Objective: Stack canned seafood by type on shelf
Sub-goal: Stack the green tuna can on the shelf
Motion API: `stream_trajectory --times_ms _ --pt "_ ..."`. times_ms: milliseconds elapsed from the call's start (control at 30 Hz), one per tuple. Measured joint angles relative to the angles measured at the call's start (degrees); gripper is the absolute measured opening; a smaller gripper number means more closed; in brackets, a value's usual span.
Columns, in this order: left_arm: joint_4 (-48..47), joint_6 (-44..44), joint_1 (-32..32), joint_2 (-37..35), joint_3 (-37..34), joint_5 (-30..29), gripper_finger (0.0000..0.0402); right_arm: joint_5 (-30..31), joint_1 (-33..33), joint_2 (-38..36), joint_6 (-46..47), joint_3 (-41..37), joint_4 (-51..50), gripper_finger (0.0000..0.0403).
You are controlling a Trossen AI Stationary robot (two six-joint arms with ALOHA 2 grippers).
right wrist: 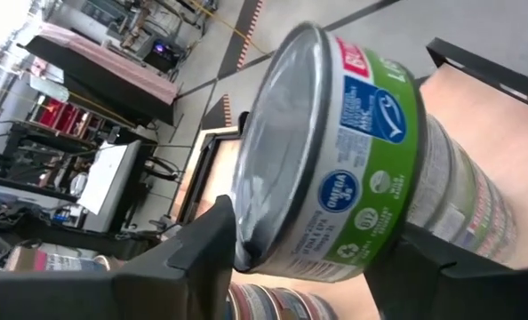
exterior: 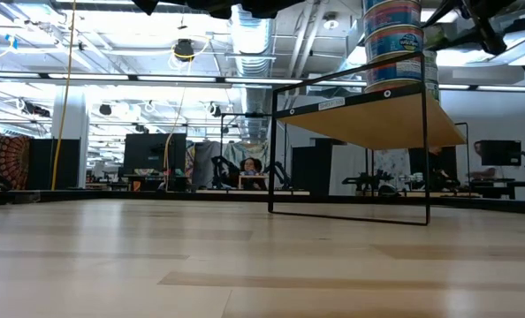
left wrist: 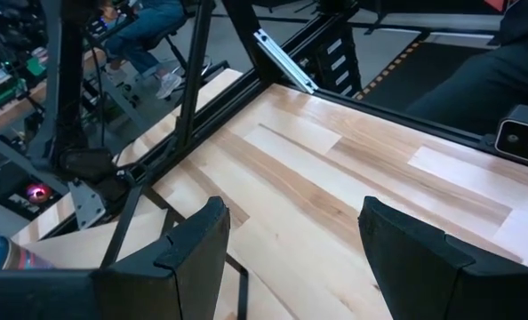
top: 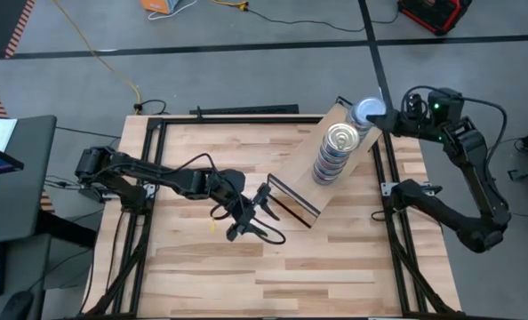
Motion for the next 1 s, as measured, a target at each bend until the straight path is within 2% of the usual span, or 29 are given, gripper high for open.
stream_trajectory --times_ms 167,533,767,1000 --pt "0.06 0.34 0.00 0.00 0.00 0.00 0.0239 0.00 -0.02 0.00 -0.52 0.00 -0.14 0.0255" --pt "0.11 0.35 0.00 0.00 0.00 0.00 0.0239 -1.25 0.02 0.02 0.80 2.36 -0.41 0.0256" --pt "0.27 0.35 0.00 0.00 0.00 0.00 0.0239 -0.62 0.04 0.25 -0.57 3.50 -6.16 0.0256" --pt "0.57 0.31 0.00 0.00 0.00 0.00 0.0239 -0.28 0.04 1.28 -1.01 3.48 -6.03 0.0256"
